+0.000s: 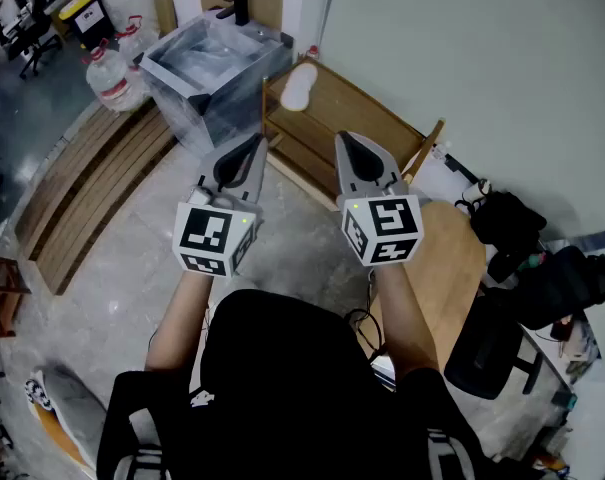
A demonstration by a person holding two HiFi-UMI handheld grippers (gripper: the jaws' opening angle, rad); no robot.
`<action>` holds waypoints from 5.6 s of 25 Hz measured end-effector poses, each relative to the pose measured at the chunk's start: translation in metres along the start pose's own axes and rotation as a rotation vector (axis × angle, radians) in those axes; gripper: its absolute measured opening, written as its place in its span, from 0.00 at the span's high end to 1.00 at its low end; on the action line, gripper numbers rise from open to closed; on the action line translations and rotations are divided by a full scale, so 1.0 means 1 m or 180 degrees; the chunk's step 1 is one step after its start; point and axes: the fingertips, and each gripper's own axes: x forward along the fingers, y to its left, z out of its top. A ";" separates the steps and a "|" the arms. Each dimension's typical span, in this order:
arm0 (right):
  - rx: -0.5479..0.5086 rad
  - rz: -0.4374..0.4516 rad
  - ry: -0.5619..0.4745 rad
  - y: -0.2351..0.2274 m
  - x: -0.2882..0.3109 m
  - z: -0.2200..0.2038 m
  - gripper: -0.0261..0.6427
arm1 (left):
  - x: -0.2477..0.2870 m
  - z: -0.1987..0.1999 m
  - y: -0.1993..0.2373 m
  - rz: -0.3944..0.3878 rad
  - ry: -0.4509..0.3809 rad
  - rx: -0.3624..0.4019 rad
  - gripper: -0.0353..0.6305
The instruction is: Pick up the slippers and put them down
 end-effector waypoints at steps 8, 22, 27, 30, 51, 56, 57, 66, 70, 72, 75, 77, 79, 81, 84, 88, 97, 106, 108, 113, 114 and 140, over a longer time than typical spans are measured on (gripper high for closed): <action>0.0097 0.0040 0.0062 -0.008 -0.004 -0.012 0.96 | 0.002 -0.003 -0.003 0.0021 0.0027 -0.0043 0.94; 0.0076 0.0051 0.0147 -0.020 0.021 -0.025 0.96 | 0.027 -0.020 0.009 0.0007 0.0139 -0.0072 0.94; -0.0059 0.0030 0.0203 -0.027 0.048 -0.030 0.96 | 0.047 -0.030 0.028 0.0044 0.0177 -0.0134 0.94; -0.0060 0.0040 0.0233 -0.034 0.067 -0.033 0.96 | 0.063 -0.037 0.041 0.0074 0.0197 -0.0163 0.94; 0.0061 -0.0054 0.0425 -0.099 0.261 -0.030 0.96 | 0.219 -0.063 0.170 -0.0085 0.0423 -0.0313 0.94; 0.0098 -0.0102 0.0497 -0.105 0.304 -0.037 0.96 | 0.249 -0.077 0.202 -0.0169 0.0487 -0.0360 0.94; 0.0101 -0.0117 0.0512 -0.106 0.311 -0.039 0.96 | 0.254 -0.081 0.207 -0.0194 0.0508 -0.0368 0.94; 0.0121 -0.0234 0.0684 -0.124 0.340 -0.062 0.96 | 0.287 -0.112 0.222 -0.0410 0.0679 -0.0450 0.94; 0.0147 -0.0279 0.0745 -0.138 0.345 -0.073 0.96 | 0.302 -0.124 0.216 -0.0488 0.0751 -0.0477 0.94; 0.0139 -0.0257 0.0761 -0.142 0.348 -0.077 0.96 | 0.308 -0.131 0.215 -0.0494 0.0797 -0.0506 0.94; 0.0091 -0.0234 0.0793 -0.149 0.353 -0.083 0.96 | 0.313 -0.143 0.214 -0.0489 0.0889 -0.0553 0.94; 0.0083 -0.0206 0.0794 -0.156 0.358 -0.085 0.96 | 0.320 -0.148 0.216 -0.0453 0.0897 -0.0544 0.94; 0.0083 -0.0170 0.0786 -0.164 0.364 -0.087 0.96 | 0.329 -0.153 0.214 -0.0448 0.0944 -0.0582 0.94; 0.0086 -0.0131 0.0788 -0.172 0.371 -0.090 0.96 | 0.340 -0.161 0.212 -0.0453 0.1013 -0.0602 0.94; 0.0096 -0.0072 0.0840 -0.186 0.381 -0.101 0.96 | 0.359 -0.178 0.214 -0.0411 0.1048 -0.0556 0.94; 0.0132 -0.0006 0.0954 -0.209 0.394 -0.119 0.96 | 0.384 -0.197 0.211 -0.0377 0.1165 -0.0574 0.94; 0.0328 0.0120 0.1206 -0.238 0.418 -0.168 0.96 | 0.419 -0.255 0.201 -0.0433 0.1600 -0.0637 0.94; 0.0467 0.0174 0.1455 -0.256 0.420 -0.217 0.96 | 0.438 -0.325 0.180 -0.0475 0.2081 -0.0647 0.94; 0.0509 0.0178 0.1506 -0.262 0.420 -0.227 0.96 | 0.443 -0.338 0.174 -0.0516 0.2164 -0.0697 0.93; 0.0612 0.0235 0.1645 -0.267 0.419 -0.254 0.96 | 0.453 -0.371 0.173 -0.0560 0.2366 -0.0752 0.93; 0.0620 0.0247 0.1676 -0.268 0.418 -0.259 0.96 | 0.454 -0.378 0.173 -0.0556 0.2412 -0.0756 0.93; 0.0838 0.0434 0.2114 -0.288 0.424 -0.345 0.96 | 0.507 -0.506 0.149 -0.0595 0.3293 -0.0852 0.67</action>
